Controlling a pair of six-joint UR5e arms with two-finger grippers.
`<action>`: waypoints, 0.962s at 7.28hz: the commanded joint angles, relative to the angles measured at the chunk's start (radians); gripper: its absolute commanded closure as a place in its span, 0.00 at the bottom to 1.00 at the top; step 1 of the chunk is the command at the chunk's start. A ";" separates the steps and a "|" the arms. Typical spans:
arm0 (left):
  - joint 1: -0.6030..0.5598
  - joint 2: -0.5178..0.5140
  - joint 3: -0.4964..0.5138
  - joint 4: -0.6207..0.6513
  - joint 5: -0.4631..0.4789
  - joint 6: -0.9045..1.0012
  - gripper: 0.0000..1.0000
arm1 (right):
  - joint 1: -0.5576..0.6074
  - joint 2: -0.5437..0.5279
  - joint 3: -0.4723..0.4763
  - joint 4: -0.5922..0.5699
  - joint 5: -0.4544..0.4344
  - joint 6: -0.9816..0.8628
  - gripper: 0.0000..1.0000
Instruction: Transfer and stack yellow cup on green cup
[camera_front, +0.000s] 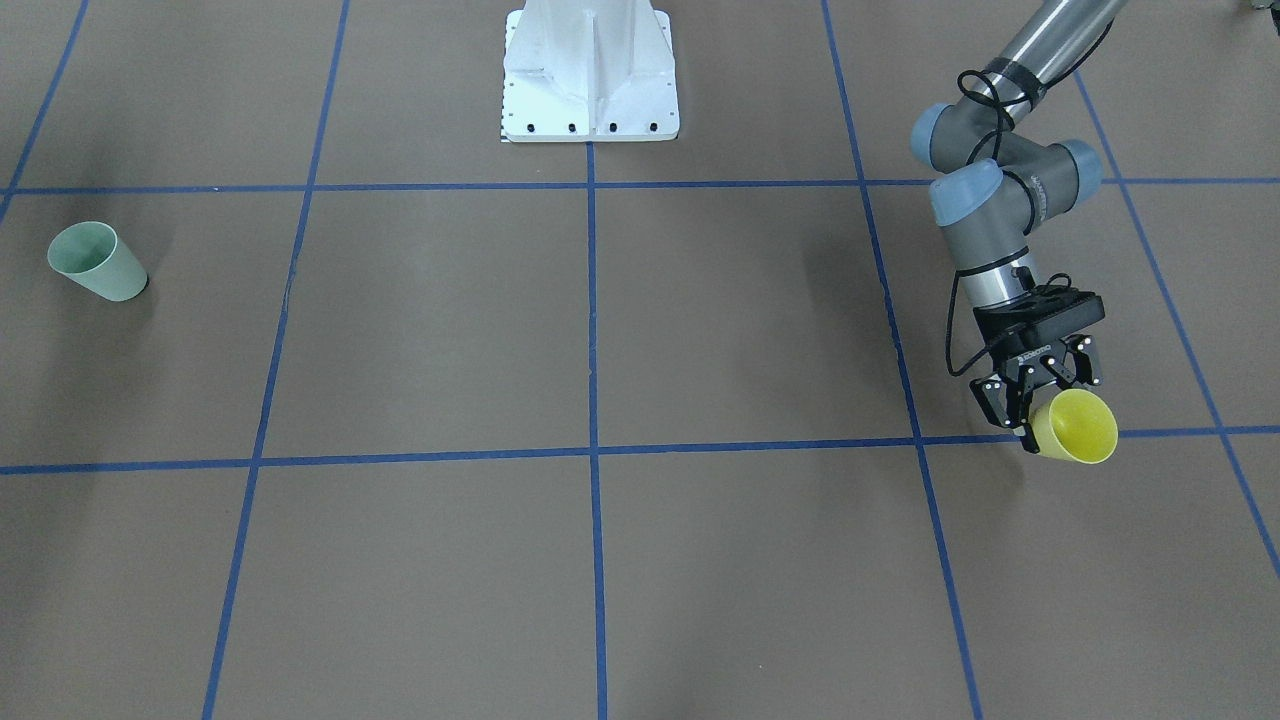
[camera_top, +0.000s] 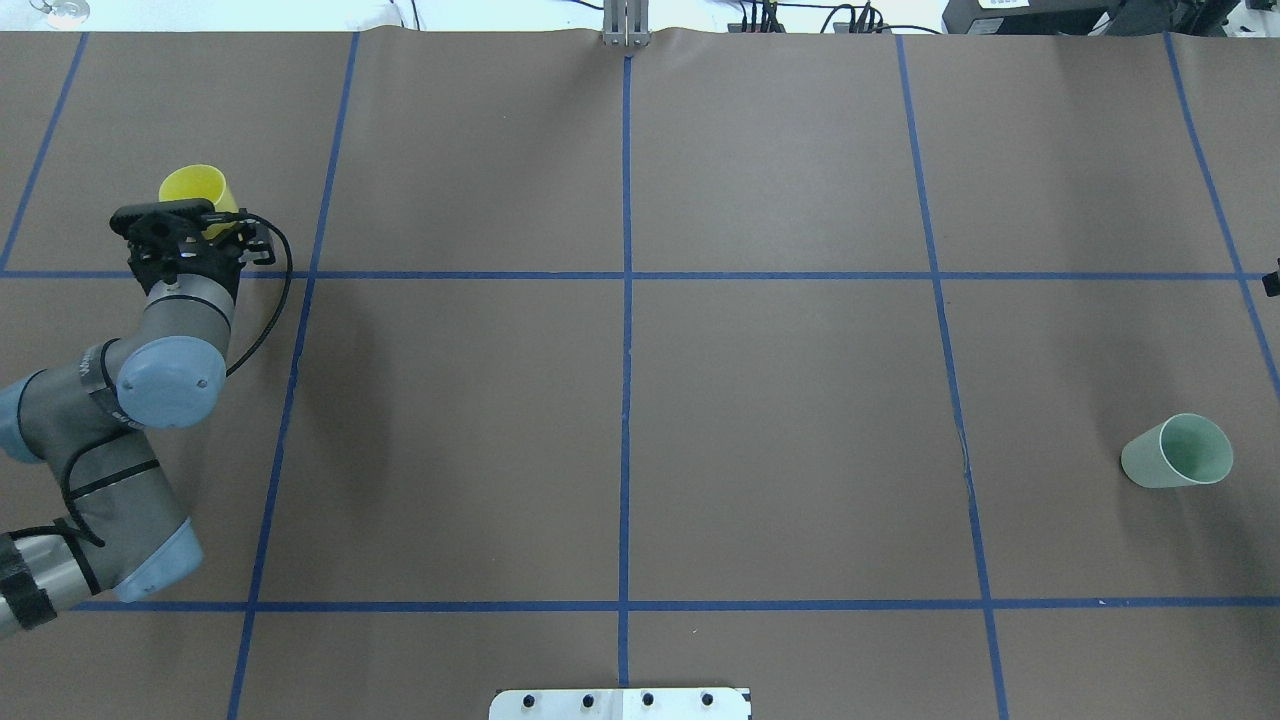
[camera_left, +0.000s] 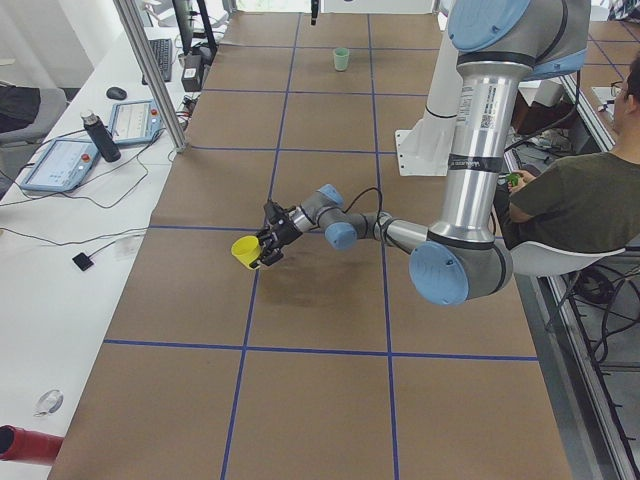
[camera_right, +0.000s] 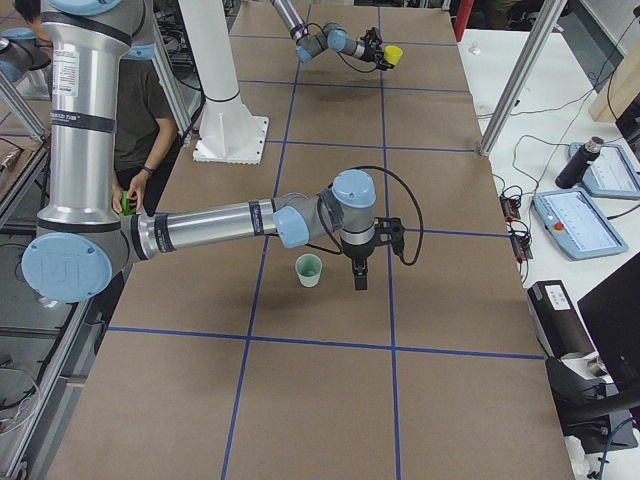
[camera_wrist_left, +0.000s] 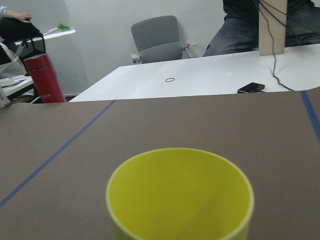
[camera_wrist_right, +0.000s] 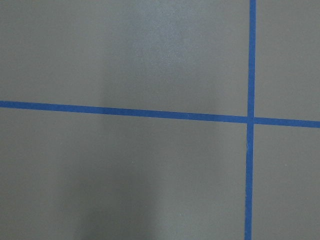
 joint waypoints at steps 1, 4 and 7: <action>0.004 -0.108 0.011 -0.045 0.000 0.046 0.56 | 0.000 0.000 0.001 0.001 0.002 0.000 0.00; 0.080 -0.239 0.017 -0.062 0.003 0.048 0.56 | -0.005 0.048 0.001 0.000 0.043 0.002 0.00; 0.163 -0.365 0.068 -0.085 -0.002 0.213 0.56 | -0.054 0.144 0.001 0.000 0.063 0.002 0.00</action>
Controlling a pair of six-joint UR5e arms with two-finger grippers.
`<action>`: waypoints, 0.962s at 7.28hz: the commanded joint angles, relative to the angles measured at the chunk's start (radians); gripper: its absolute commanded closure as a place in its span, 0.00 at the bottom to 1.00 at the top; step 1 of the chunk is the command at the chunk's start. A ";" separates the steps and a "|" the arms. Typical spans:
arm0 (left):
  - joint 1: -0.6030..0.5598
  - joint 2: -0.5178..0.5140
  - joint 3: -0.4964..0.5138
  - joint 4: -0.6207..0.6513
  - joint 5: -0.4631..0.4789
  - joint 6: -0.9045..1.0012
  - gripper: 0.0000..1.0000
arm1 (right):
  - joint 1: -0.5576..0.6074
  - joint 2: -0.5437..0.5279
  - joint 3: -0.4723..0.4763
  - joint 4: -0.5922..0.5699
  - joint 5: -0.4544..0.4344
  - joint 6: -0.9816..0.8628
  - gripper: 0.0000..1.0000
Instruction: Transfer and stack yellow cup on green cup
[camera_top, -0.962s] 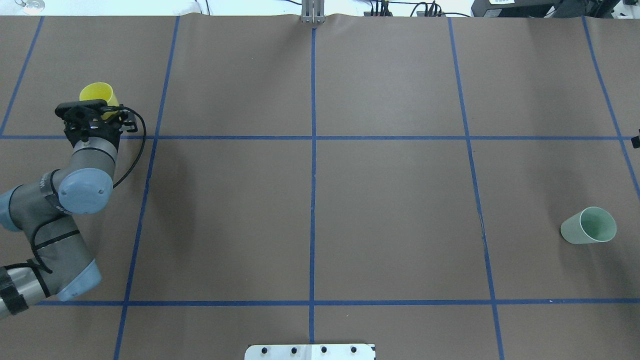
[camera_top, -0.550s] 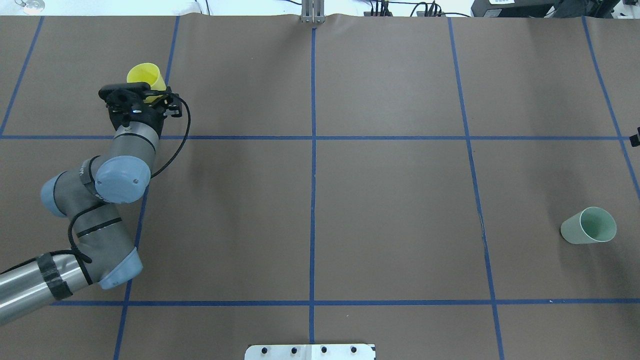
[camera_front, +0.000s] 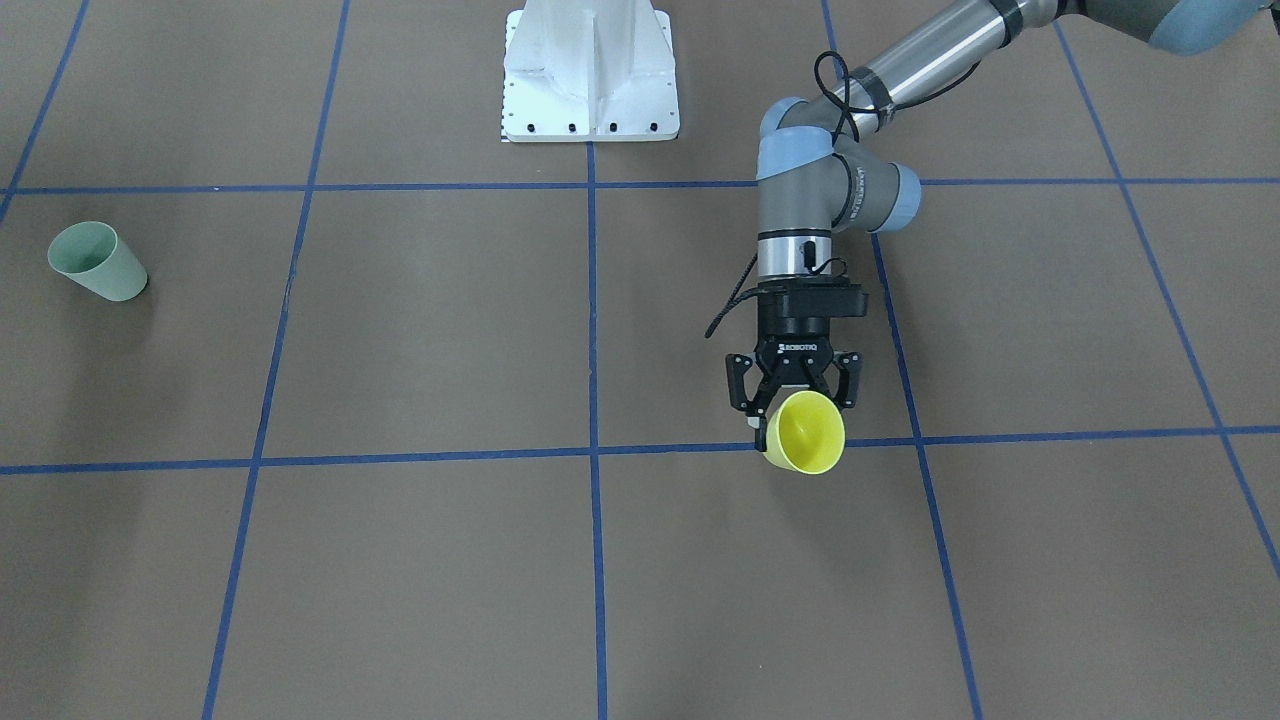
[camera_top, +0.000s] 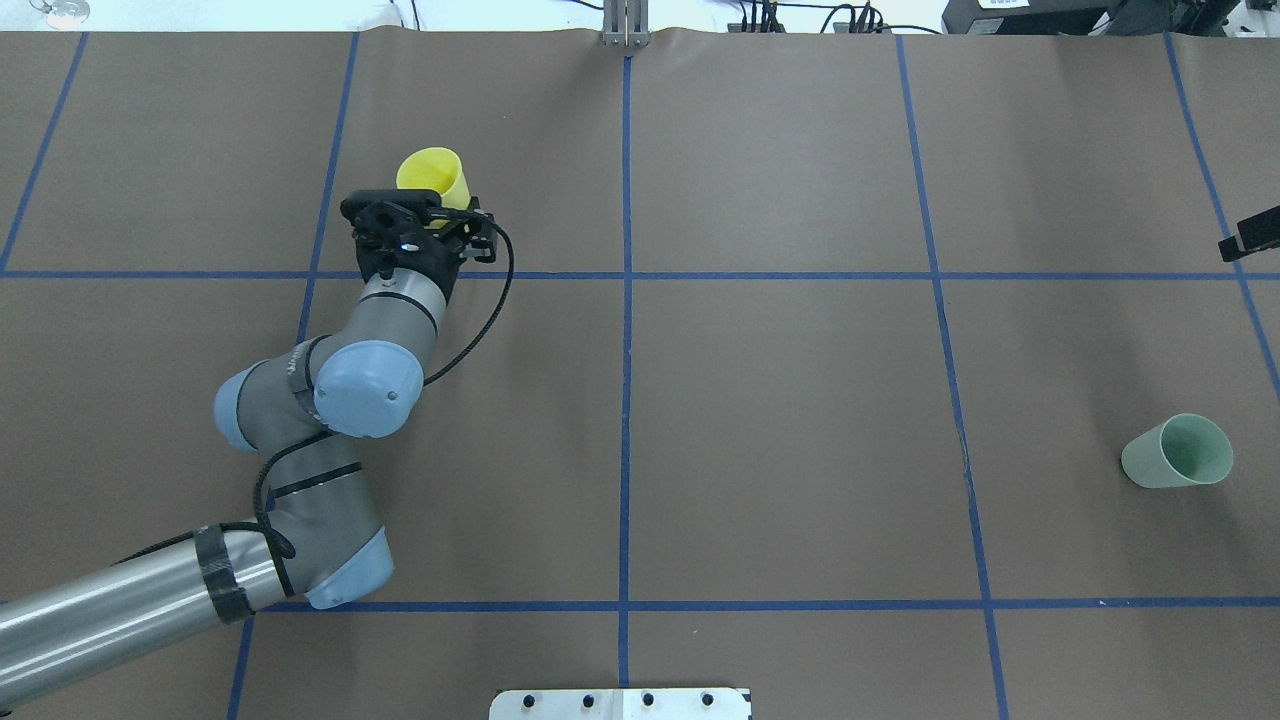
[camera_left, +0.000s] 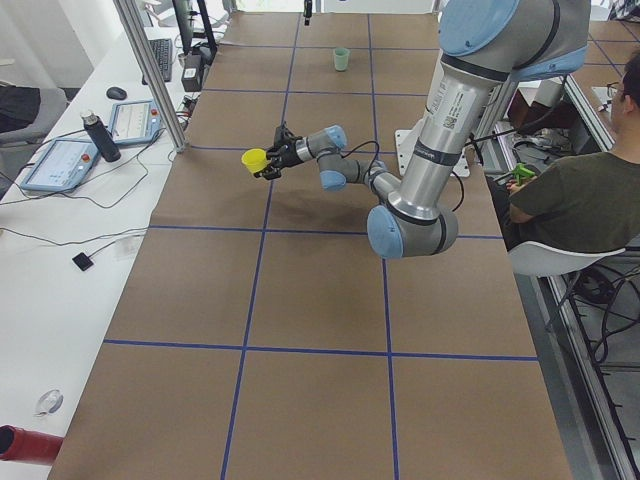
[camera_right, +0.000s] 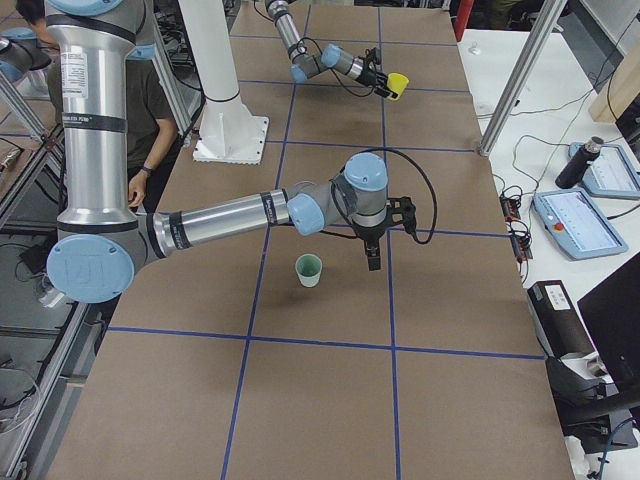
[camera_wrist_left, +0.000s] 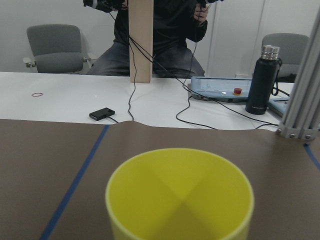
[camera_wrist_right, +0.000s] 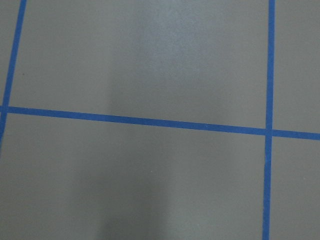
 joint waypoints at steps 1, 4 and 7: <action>0.048 -0.088 0.028 -0.026 -0.011 0.091 0.60 | -0.072 0.093 0.002 0.001 0.004 0.000 0.00; 0.074 -0.162 0.034 -0.113 -0.169 0.134 0.59 | -0.186 0.216 -0.022 0.004 -0.043 -0.001 0.00; 0.068 -0.169 0.096 -0.345 -0.308 0.407 0.56 | -0.290 0.349 -0.046 0.004 -0.048 0.076 0.00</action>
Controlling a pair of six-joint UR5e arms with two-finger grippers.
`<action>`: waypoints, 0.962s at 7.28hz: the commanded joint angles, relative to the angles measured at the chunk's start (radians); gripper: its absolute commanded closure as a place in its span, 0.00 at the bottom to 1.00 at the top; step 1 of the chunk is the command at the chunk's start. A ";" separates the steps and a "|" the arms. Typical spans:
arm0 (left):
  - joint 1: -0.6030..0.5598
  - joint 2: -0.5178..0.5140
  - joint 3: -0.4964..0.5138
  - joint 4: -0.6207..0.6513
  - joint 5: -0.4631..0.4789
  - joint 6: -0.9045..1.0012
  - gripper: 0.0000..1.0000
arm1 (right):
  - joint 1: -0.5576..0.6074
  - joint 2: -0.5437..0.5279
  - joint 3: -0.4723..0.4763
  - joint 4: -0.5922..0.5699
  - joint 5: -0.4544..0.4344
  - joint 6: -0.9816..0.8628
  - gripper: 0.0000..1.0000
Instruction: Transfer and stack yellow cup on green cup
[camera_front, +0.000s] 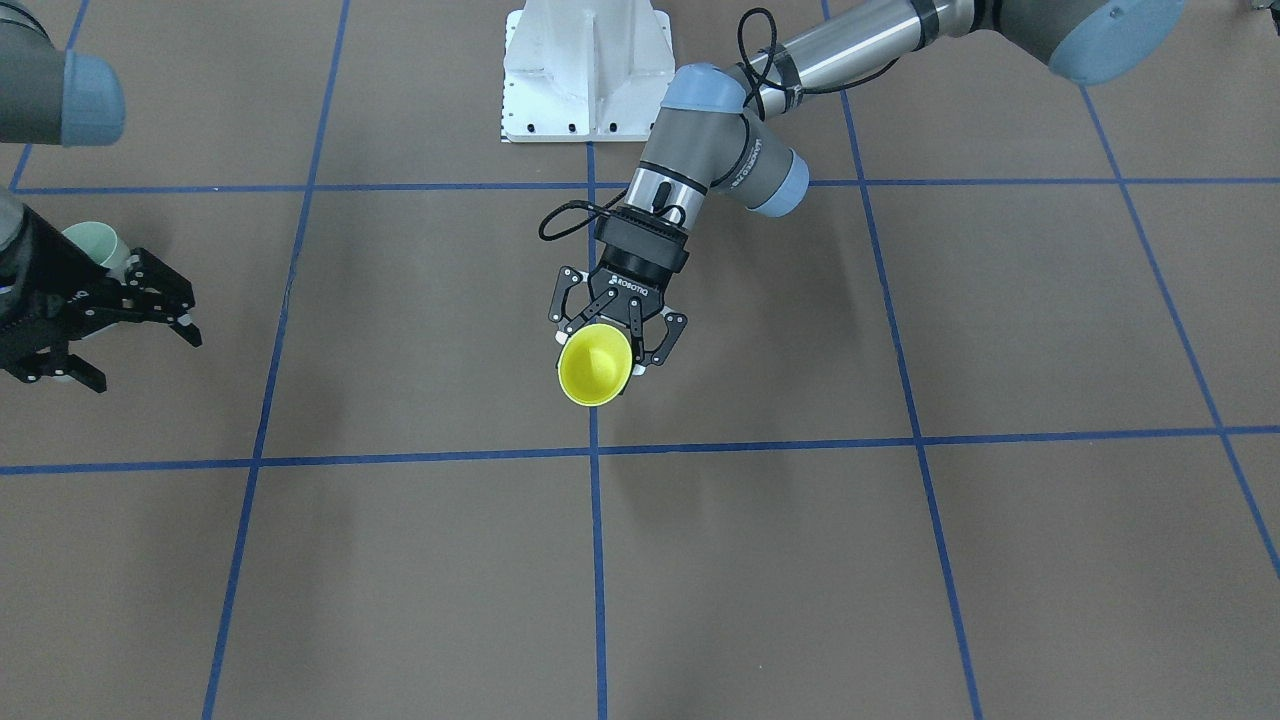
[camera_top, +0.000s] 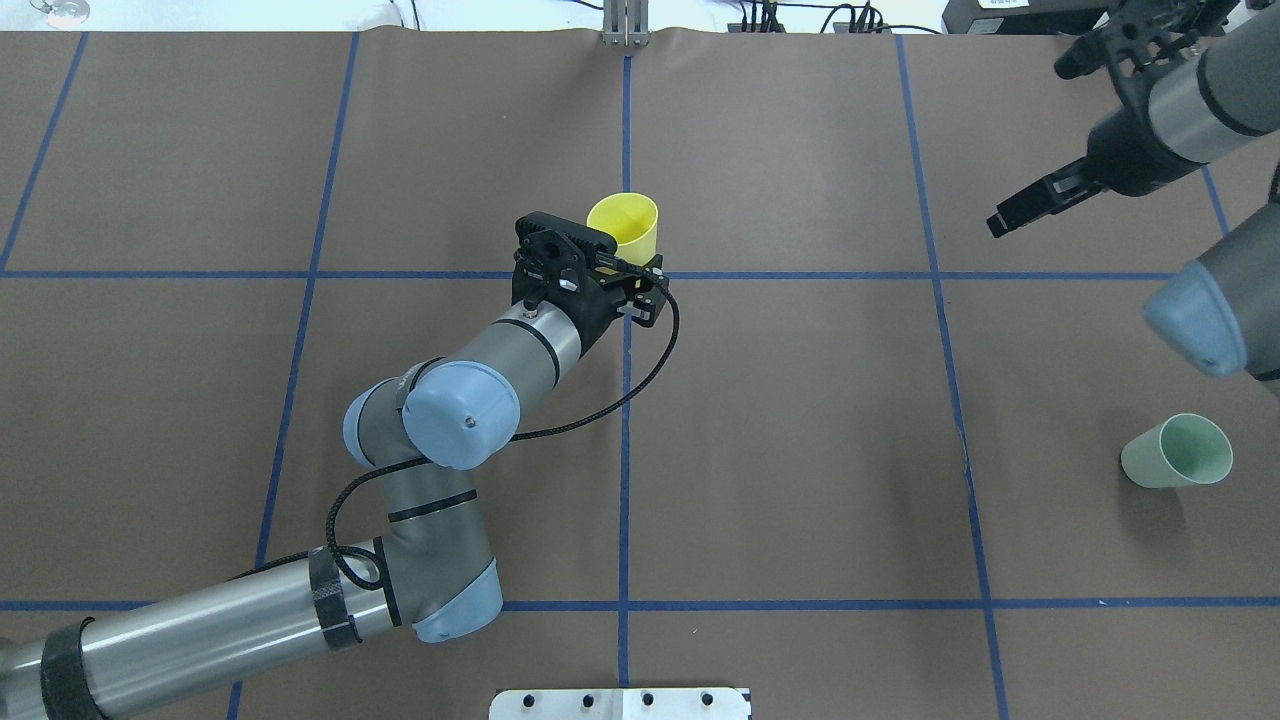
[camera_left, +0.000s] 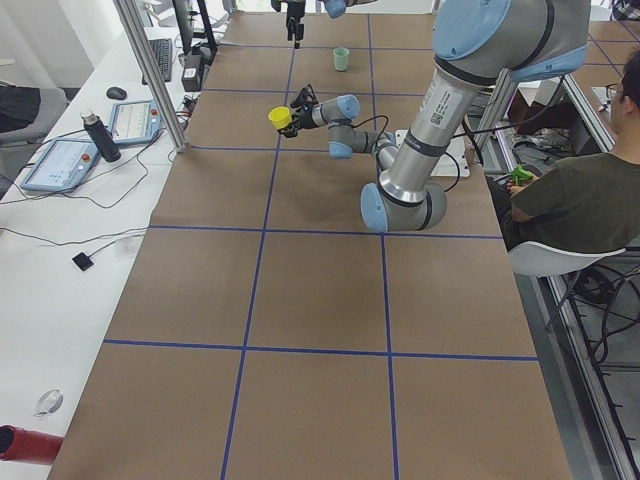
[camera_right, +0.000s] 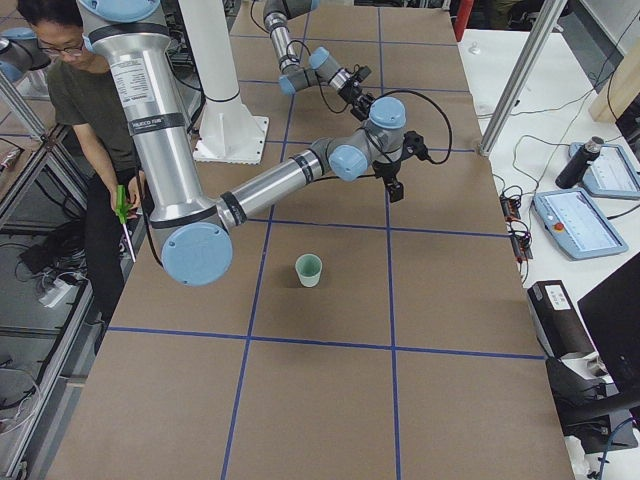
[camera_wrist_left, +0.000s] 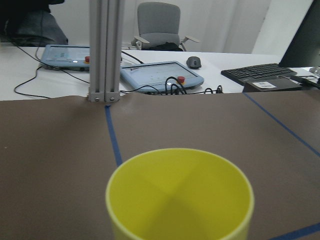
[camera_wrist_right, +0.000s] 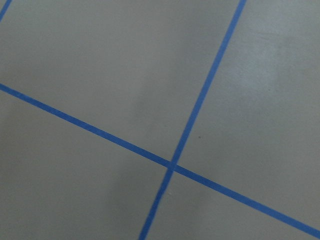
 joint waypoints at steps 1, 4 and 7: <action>-0.001 -0.025 0.035 -0.100 -0.074 0.135 0.52 | -0.063 0.090 -0.011 -0.002 -0.006 0.104 0.00; 0.012 -0.029 0.069 -0.159 -0.090 0.183 0.47 | -0.166 0.193 -0.016 0.001 -0.029 0.359 0.00; 0.046 -0.030 0.091 -0.187 -0.058 0.218 0.43 | -0.248 0.284 -0.046 -0.003 -0.131 0.520 0.01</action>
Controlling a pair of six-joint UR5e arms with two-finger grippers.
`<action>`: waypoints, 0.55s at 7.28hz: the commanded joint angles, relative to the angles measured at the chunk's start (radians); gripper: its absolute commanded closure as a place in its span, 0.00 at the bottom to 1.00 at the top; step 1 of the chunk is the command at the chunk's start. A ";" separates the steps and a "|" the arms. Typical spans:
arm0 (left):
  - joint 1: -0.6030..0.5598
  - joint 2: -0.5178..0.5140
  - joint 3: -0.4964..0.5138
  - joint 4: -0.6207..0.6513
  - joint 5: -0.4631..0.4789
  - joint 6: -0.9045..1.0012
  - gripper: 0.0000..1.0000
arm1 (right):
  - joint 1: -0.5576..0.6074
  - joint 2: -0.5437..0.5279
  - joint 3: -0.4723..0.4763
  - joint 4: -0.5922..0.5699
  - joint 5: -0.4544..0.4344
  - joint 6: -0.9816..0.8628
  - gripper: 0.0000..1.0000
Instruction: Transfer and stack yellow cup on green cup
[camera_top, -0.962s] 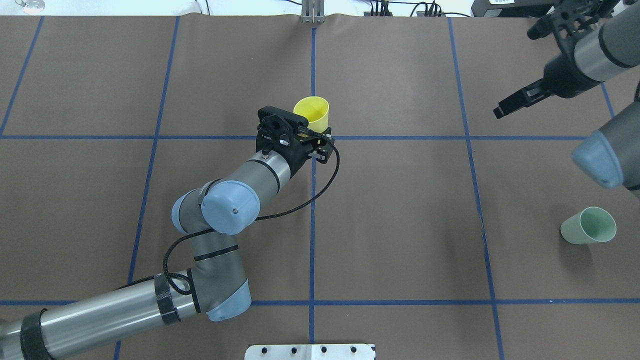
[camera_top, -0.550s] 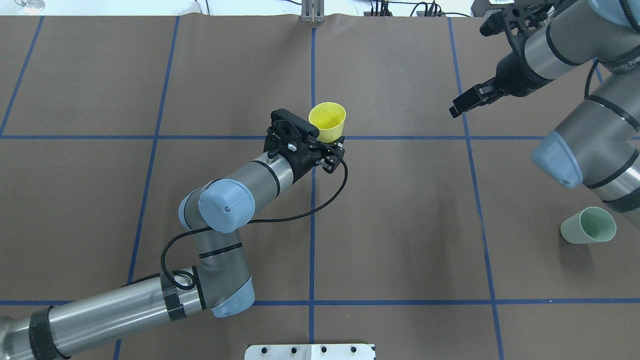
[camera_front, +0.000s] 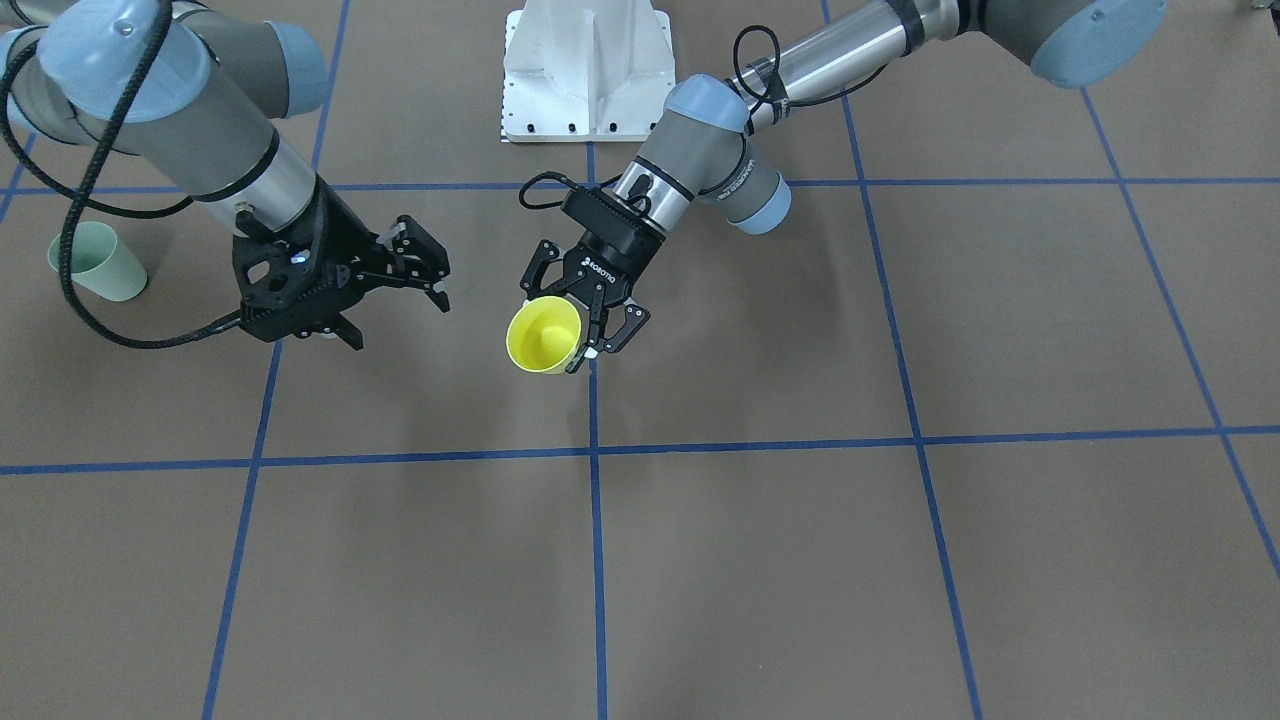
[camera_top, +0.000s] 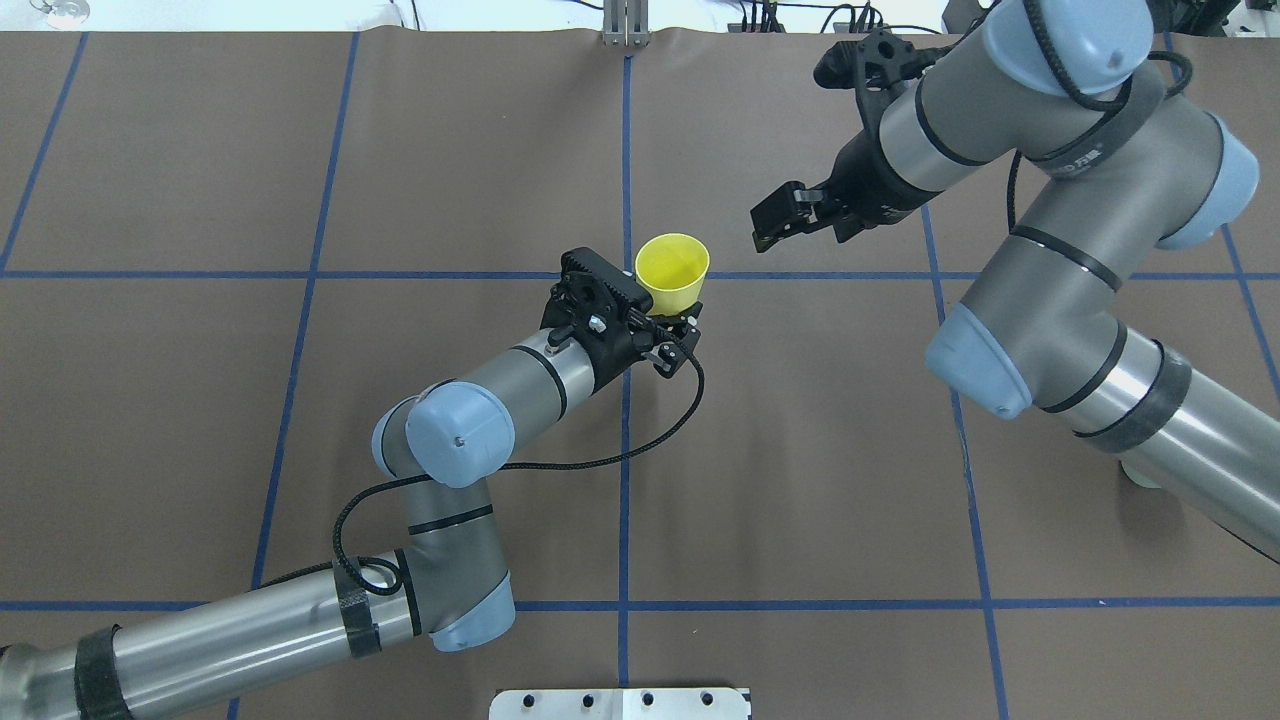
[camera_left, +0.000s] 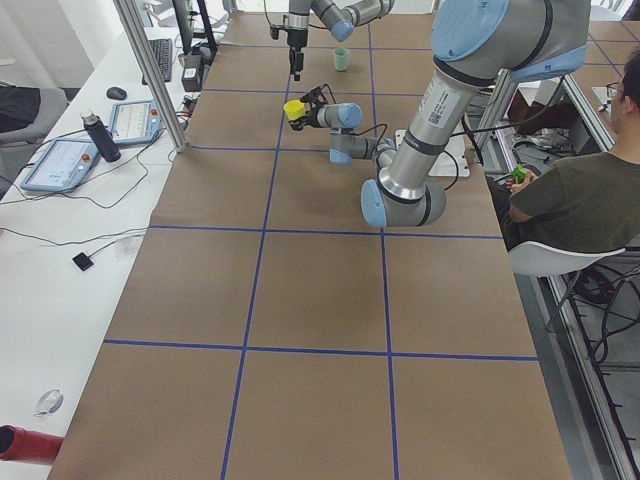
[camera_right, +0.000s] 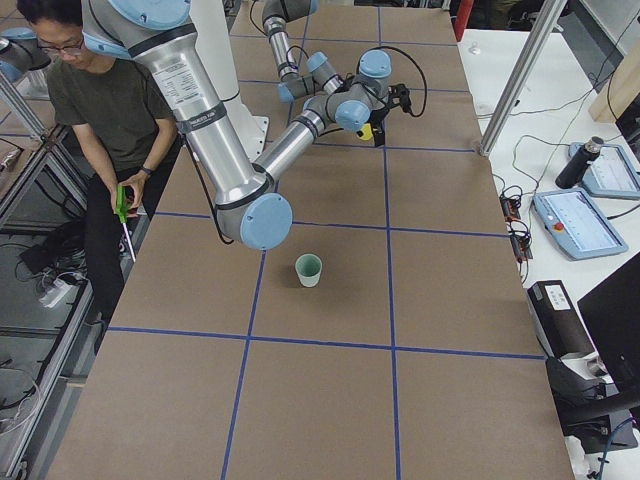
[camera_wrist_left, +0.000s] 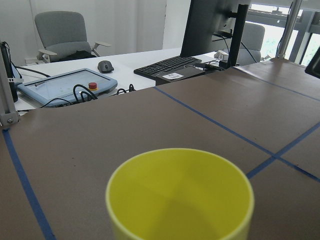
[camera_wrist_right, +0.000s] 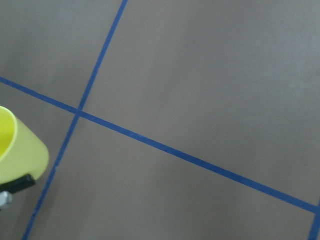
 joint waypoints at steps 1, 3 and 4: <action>0.024 0.001 0.004 -0.016 0.033 0.013 0.43 | -0.023 0.070 -0.065 0.000 -0.030 0.040 0.01; 0.025 0.000 0.001 -0.016 0.033 0.013 0.43 | -0.025 0.112 -0.114 -0.001 -0.030 0.046 0.01; 0.027 0.000 0.000 -0.017 0.035 0.013 0.43 | -0.025 0.147 -0.156 -0.001 -0.030 0.062 0.02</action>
